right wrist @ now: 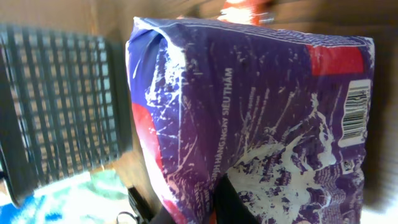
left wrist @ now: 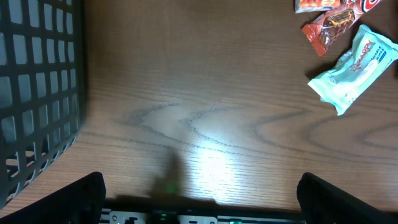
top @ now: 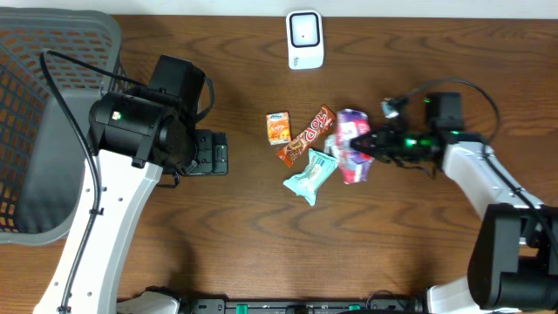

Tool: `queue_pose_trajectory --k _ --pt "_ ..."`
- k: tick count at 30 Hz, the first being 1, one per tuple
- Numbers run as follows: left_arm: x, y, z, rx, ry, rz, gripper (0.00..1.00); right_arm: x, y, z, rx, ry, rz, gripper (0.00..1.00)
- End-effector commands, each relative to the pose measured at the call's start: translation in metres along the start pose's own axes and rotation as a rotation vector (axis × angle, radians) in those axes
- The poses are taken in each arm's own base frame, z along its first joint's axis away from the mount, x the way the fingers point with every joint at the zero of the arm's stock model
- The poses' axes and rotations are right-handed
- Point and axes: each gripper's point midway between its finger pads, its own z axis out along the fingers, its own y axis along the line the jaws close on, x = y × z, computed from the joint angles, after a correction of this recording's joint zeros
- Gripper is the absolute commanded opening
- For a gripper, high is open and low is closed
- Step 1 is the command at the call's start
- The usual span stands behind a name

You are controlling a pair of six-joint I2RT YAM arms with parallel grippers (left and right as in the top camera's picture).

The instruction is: Scan the item barcode

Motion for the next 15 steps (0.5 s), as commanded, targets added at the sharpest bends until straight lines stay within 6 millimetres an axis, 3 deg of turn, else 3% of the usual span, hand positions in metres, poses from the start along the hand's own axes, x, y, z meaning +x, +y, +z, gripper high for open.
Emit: queue_pose_trajectory --k 1,2,4,7,9,10,13,15 --pt "0.0 0.002 0.002 -0.009 0.007 -0.005 0.98 -0.009 -0.019 -0.026 -0.008 -0.052 0.064 0.29" --pt "0.0 0.002 0.002 -0.009 0.007 -0.005 0.98 -0.012 -0.024 -0.032 0.001 -0.068 0.079 0.38" --pt "0.0 0.002 0.002 -0.009 0.007 -0.005 0.98 -0.017 -0.031 -0.044 0.022 -0.093 0.099 0.47" --pt "0.0 0.002 0.002 -0.009 0.007 -0.005 0.98 -0.024 -0.046 -0.059 0.137 -0.111 0.13 0.48" --pt "0.0 0.002 0.002 -0.009 0.007 -0.005 0.98 -0.027 -0.058 -0.07 0.272 -0.109 0.134 0.49" --pt "0.0 0.002 0.002 -0.009 0.007 -0.005 0.98 -0.03 -0.067 -0.086 0.41 -0.104 0.14 0.51" --pt "0.0 0.002 0.002 -0.009 0.007 -0.005 0.98 -0.033 -0.072 -0.115 0.592 -0.1 0.163 0.54" --pt "0.0 0.002 0.002 -0.009 0.007 -0.005 0.98 -0.036 -0.064 -0.127 0.632 -0.093 0.155 0.54"
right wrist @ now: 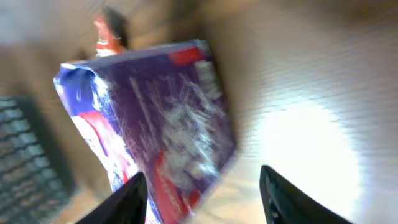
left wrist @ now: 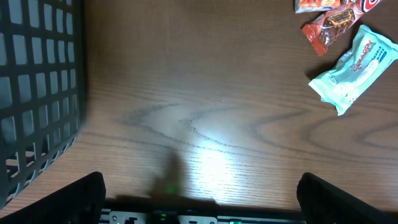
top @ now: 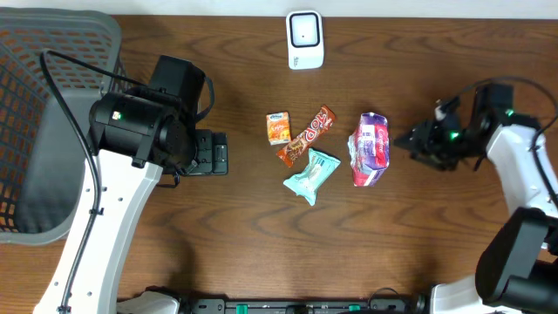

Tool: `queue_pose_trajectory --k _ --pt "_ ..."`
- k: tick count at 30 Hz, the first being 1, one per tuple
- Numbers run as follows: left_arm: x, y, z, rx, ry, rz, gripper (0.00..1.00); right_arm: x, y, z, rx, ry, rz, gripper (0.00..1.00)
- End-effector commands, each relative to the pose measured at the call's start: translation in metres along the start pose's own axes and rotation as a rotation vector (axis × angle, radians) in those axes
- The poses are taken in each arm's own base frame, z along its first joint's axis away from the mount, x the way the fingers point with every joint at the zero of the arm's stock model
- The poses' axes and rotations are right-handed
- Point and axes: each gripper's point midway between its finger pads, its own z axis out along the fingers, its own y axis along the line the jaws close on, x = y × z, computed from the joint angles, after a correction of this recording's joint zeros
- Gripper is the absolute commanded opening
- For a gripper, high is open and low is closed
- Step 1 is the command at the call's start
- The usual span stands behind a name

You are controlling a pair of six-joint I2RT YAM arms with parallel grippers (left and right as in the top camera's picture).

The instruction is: Scan the item barcode

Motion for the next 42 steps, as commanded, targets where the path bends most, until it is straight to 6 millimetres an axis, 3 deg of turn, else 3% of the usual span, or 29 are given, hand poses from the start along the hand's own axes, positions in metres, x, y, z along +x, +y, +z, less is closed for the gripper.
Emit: queue_pose_trajectory --k 1,3,7,12,16,23,25,28,42 --pt "0.001 0.002 0.002 -0.009 0.007 -0.005 0.98 -0.022 -0.012 -0.031 0.186 -0.077 -0.076 0.54" --pt "0.001 0.002 0.002 -0.009 0.007 -0.005 0.98 -0.02 0.006 -0.032 0.124 -0.06 -0.128 0.51" --pt "0.001 0.002 0.002 -0.009 0.007 -0.005 0.98 -0.001 0.062 -0.026 -0.131 0.005 -0.282 0.39" --pt "0.001 0.002 0.002 -0.009 0.007 -0.005 0.98 0.014 0.095 -0.012 -0.194 0.042 -0.38 0.03" --pt "0.001 0.002 0.002 -0.009 0.007 -0.005 0.98 0.025 0.112 0.003 -0.166 0.061 -0.454 0.01" --pt "0.001 0.002 0.002 -0.009 0.007 -0.005 0.98 0.03 0.106 0.038 0.007 0.05 -0.46 0.01" --pt "0.001 0.002 0.002 -0.009 0.007 -0.005 0.98 0.025 0.091 0.042 0.082 0.03 -0.423 0.01" --pt "0.001 0.002 0.002 -0.009 0.007 -0.005 0.98 0.006 0.061 0.036 0.265 -0.052 -0.337 0.01" --pt "0.001 0.002 0.002 -0.009 0.007 -0.005 0.98 0.005 0.04 0.026 0.358 -0.05 -0.29 0.01"
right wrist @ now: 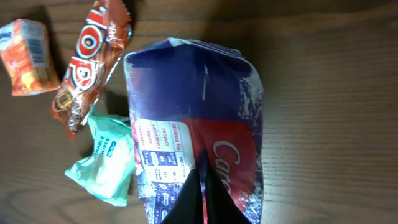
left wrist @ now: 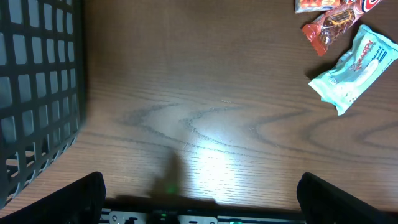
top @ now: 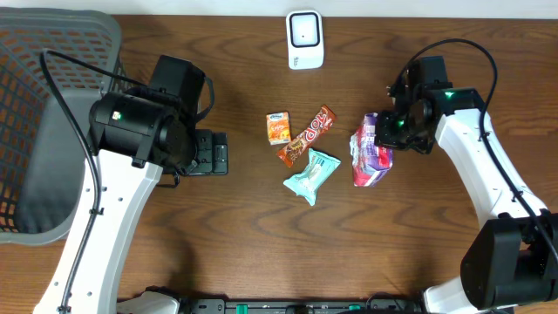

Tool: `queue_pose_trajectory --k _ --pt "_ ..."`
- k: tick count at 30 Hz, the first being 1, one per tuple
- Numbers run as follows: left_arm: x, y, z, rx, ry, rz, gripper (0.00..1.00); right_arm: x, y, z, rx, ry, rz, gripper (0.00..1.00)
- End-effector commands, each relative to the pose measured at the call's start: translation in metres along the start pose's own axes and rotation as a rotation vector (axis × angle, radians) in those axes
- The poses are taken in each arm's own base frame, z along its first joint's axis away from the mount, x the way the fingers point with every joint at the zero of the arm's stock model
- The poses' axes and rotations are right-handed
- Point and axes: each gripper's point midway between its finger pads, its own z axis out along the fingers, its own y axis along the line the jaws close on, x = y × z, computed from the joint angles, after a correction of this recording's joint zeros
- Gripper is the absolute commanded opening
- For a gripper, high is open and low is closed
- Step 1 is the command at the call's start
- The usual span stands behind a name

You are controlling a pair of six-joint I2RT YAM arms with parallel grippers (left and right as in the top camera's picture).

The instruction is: Scan the item barcode

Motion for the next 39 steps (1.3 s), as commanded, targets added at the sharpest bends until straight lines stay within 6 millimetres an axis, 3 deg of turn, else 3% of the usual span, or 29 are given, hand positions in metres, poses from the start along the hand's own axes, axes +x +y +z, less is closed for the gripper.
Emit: queue_pose_trajectory --k 1,8,15,17,19,22,24,27,30,34,39 --pt "0.0 0.002 0.002 -0.009 0.007 -0.005 0.98 -0.002 -0.023 -0.002 0.111 -0.01 0.062 0.01" --pt "0.0 0.002 0.002 -0.009 0.007 -0.005 0.98 -0.005 -0.075 -0.034 0.438 -0.044 0.118 0.01" --pt "0.0 0.002 0.002 -0.009 0.007 -0.005 0.98 -0.022 -0.06 -0.06 0.389 -0.078 0.069 0.07" --pt "0.0 0.002 0.002 -0.009 0.007 -0.005 0.98 -0.026 -0.063 -0.061 0.387 -0.094 0.076 0.17" --pt "0.0 0.002 0.002 -0.009 0.007 -0.005 0.98 -0.029 -0.072 -0.062 0.391 -0.1 0.102 0.4" --pt "0.0 0.002 0.002 -0.009 0.007 -0.005 0.98 -0.028 -0.088 -0.059 0.352 -0.081 0.117 0.62" --pt "0.0 0.002 0.002 -0.009 0.007 -0.005 0.98 -0.027 -0.095 -0.054 0.273 -0.062 0.12 0.82" --pt "0.0 0.002 0.002 -0.009 0.007 -0.005 0.98 -0.023 -0.094 -0.046 0.072 -0.041 0.103 0.95" --pt "0.0 0.002 0.002 -0.009 0.007 -0.005 0.98 -0.017 -0.089 -0.038 -0.117 -0.042 0.052 0.96" --pt "0.0 0.002 0.002 -0.009 0.007 -0.005 0.98 -0.004 -0.102 -0.019 -0.175 -0.04 0.107 0.98" --pt "0.0 0.002 0.002 -0.009 0.007 -0.005 0.98 0.012 -0.099 0.01 -0.244 -0.037 0.124 0.98"
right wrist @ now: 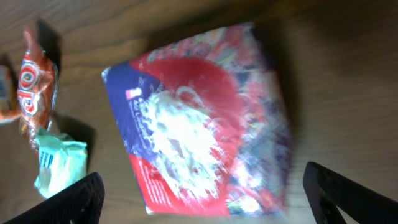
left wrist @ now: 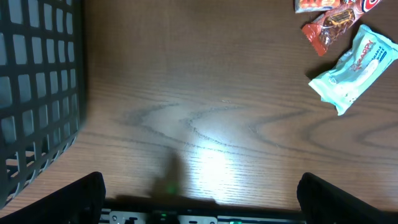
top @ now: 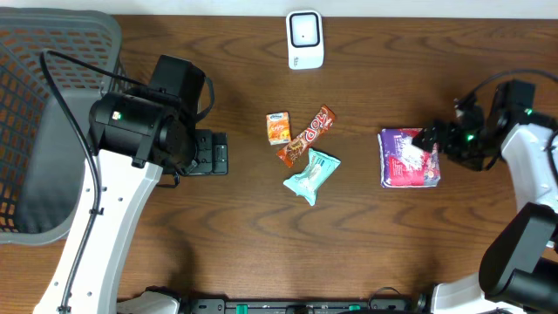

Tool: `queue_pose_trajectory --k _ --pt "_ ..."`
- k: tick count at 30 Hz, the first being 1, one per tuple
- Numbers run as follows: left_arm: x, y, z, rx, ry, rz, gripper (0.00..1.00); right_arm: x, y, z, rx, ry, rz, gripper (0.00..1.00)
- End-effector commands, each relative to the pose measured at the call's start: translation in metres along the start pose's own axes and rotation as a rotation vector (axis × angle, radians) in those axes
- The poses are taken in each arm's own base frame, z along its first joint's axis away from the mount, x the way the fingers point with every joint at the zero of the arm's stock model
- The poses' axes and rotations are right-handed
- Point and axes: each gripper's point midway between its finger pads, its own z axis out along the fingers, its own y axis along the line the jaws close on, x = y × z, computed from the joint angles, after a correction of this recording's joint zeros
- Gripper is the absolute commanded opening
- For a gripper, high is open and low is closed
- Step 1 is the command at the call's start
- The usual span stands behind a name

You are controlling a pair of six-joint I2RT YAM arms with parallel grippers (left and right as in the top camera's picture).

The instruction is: Scan the item barcode

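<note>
The purple and red snack bag [top: 406,160] lies flat on the table at the right, its red face up in the right wrist view [right wrist: 199,130]. My right gripper [top: 433,139] is at the bag's right edge, open, with its fingertips wide apart on either side of the bag [right wrist: 211,199]. The white barcode scanner [top: 305,39] stands at the back middle of the table. My left gripper [top: 212,153] hovers open over bare wood at the left [left wrist: 202,202] and holds nothing.
An orange carton [top: 278,127], a red-brown candy bar [top: 308,135] and a mint-green packet [top: 311,174] lie together at the centre. A grey mesh basket [top: 52,52] fills the left end of the table.
My right gripper was shut on the bag near the pile. Now the bag lies flat further right with another face up, and the gripper is open. The left arm has not moved.
First my right gripper was shut on the bag beside the other items. Then it stood open to the right, with the bag lying free. Then it was shut on the bag from above. Now the bag lies flat further right, released.
</note>
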Motion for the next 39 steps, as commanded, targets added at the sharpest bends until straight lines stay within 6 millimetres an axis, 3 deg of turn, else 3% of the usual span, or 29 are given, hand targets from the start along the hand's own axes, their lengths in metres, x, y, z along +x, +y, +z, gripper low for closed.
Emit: queue_pose_trajectory --k 1,7,17,20,24,28,33,39 --pt "0.001 0.002 0.002 -0.009 0.007 -0.005 0.98 0.017 0.011 0.019 -0.115 0.027 -0.008 0.97" --pt "0.001 0.002 0.002 -0.009 0.007 -0.005 0.98 0.039 0.004 0.043 -0.118 0.046 -0.004 0.75" --pt "0.001 0.002 0.002 -0.009 0.007 -0.005 0.98 0.057 -0.004 0.062 -0.118 0.049 -0.004 0.88" --pt "0.001 0.002 0.002 -0.009 0.007 -0.005 0.98 0.052 0.002 0.058 -0.143 0.046 0.032 0.88" --pt "0.001 0.002 0.002 -0.009 0.007 -0.005 0.98 0.033 0.025 0.04 -0.238 0.029 0.045 0.77" --pt "0.001 0.002 0.002 -0.009 0.007 -0.005 0.98 0.015 0.032 0.016 -0.217 0.03 0.055 0.84" --pt "0.001 0.002 0.002 -0.009 0.007 -0.005 0.98 -0.007 0.022 -0.005 -0.091 -0.004 0.038 0.96" --pt "0.001 0.002 0.002 -0.009 0.007 -0.005 0.98 -0.005 -0.012 0.003 0.083 -0.015 0.039 0.99"
